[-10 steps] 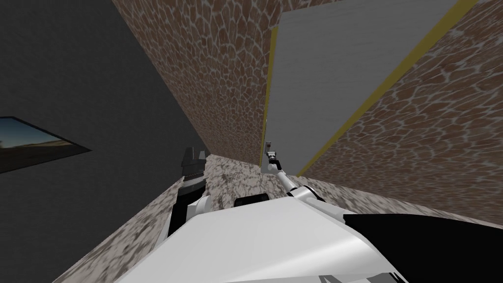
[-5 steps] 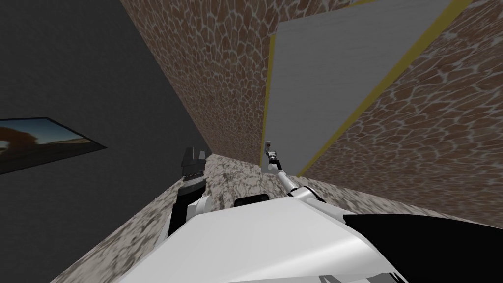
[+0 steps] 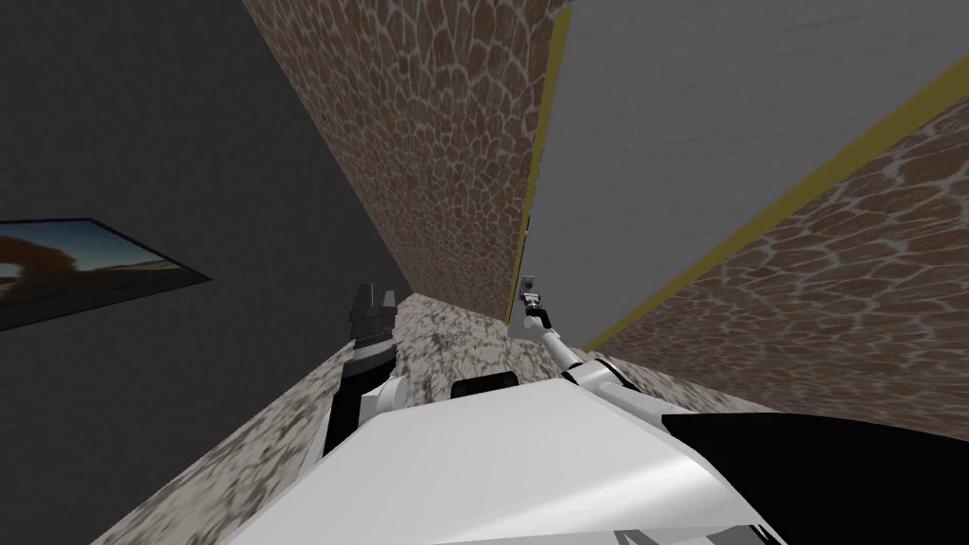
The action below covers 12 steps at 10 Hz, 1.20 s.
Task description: Pull the door open
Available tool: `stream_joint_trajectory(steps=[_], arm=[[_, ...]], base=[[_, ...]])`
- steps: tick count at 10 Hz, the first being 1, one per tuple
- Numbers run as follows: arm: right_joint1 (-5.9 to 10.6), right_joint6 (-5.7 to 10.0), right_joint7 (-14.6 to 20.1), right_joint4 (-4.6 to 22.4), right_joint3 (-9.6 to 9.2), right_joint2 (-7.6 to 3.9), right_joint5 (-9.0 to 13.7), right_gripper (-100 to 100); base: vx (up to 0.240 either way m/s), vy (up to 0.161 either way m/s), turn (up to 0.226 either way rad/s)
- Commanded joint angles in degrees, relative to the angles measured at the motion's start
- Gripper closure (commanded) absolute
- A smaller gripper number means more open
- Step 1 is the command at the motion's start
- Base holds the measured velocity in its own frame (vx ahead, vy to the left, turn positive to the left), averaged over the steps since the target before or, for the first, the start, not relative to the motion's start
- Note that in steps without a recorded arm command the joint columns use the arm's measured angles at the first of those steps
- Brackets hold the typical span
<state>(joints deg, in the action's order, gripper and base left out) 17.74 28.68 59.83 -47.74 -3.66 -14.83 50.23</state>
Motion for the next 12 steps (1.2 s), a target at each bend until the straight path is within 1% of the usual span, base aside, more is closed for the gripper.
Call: stream_joint_trajectory(steps=[1,3,4,5,6,7,12], arm=[[-1.09,-0.26,1.8,-0.5,0.57,-2.32,0.5,-100],[-1.09,-0.26,1.8,-0.5,0.57,-2.32,0.5,-100],[-1.75,-0.21,3.4,-0.4,0.82,-4.25,0.8,-100],[-1.9,-0.2,3.8,-0.4,0.88,-4.71,0.8,-100],[-1.7,0.15,3.5,0.0,0.6,-4.23,0.7,-100],[-1.7,0.15,3.5,0.0,0.6,-4.23,0.7,100],[-1.7,0.15,3.5,0.0,0.6,-4.23,0.7,100]], base=[[0.137,0.013,0.141],[0.081,0.0,0.039],[0.095,0.007,0.145],[0.133,0.0,0.107],[0.055,-0.004,0.01],[-0.009,-0.001,-0.019],[-0.008,-0.002,0.001]])
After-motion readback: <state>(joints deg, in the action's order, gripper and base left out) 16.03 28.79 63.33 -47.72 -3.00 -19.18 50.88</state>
